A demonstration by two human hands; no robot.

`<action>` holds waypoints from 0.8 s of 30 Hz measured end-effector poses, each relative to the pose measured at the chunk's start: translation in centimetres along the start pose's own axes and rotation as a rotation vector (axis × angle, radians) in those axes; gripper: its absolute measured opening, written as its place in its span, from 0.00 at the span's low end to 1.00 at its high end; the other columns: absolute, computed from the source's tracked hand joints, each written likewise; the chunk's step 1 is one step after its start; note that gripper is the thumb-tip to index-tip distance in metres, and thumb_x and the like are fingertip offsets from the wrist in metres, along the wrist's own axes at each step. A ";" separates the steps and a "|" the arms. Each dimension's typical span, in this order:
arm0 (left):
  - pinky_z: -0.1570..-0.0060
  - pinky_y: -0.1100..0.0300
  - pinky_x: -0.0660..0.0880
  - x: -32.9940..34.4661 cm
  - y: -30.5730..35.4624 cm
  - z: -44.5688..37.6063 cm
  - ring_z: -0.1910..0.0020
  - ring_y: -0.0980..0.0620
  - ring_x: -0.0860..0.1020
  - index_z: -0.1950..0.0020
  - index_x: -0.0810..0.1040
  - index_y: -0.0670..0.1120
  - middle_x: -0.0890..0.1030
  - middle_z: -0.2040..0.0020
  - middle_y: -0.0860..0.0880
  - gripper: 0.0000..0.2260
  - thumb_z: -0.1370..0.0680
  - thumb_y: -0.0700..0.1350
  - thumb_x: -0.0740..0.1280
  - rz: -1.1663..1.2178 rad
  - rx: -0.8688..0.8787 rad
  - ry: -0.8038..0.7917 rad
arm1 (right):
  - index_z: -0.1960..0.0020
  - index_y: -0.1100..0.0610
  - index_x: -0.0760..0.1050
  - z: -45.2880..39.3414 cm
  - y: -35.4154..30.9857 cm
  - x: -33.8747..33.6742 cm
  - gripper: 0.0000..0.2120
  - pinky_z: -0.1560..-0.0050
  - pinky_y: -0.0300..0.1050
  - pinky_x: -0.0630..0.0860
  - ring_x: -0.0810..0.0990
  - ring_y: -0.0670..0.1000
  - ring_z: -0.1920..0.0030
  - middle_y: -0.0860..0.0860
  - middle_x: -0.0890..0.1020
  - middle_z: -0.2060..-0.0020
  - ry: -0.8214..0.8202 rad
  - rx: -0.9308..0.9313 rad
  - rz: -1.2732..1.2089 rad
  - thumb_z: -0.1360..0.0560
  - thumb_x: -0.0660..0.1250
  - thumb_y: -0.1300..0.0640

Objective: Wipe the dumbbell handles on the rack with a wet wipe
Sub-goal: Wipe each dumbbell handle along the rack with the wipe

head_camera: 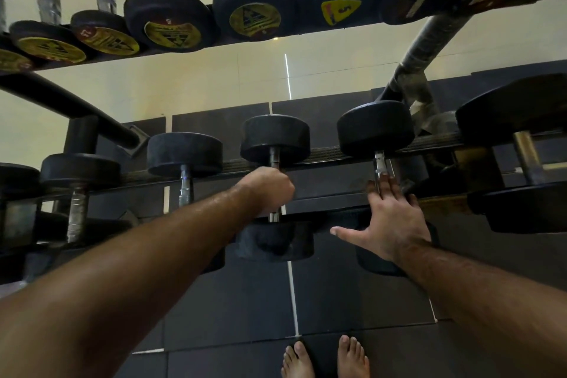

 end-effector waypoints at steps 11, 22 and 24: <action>0.42 0.52 0.80 2.2 -5.3 3.5 0.47 0.46 0.84 0.43 0.87 0.50 0.85 0.43 0.48 0.08 0.18 0.44 0.69 0.661 -0.503 0.525 | 0.13 0.56 0.54 0.0 0.1 -0.2 0.72 0.19 0.64 0.61 0.52 0.59 0.14 0.60 0.51 0.13 0.009 -0.015 -0.027 0.41 0.42 0.07; 0.48 0.57 0.81 1.6 -5.6 3.1 0.52 0.55 0.84 0.48 0.89 0.52 0.86 0.50 0.54 0.07 0.24 0.43 0.77 0.807 -0.243 0.577 | 0.13 0.56 0.55 -0.1 0.1 0.1 0.72 0.19 0.65 0.61 0.52 0.60 0.14 0.59 0.51 0.13 0.006 -0.024 -0.005 0.41 0.38 0.07; 0.46 0.54 0.81 2.6 -3.5 1.6 0.49 0.52 0.84 0.49 0.88 0.52 0.85 0.49 0.54 0.06 0.25 0.44 0.76 0.706 -0.130 0.395 | 0.13 0.56 0.55 -0.1 0.2 0.1 0.72 0.19 0.65 0.60 0.52 0.60 0.14 0.60 0.52 0.14 0.005 -0.021 -0.001 0.41 0.39 0.07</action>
Point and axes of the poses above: each hand's wrist, its own z-axis away from the middle knuckle, its own x-axis out of the palm, y = z × x, the point moved 6 cm from there along -z, towards the middle knuckle
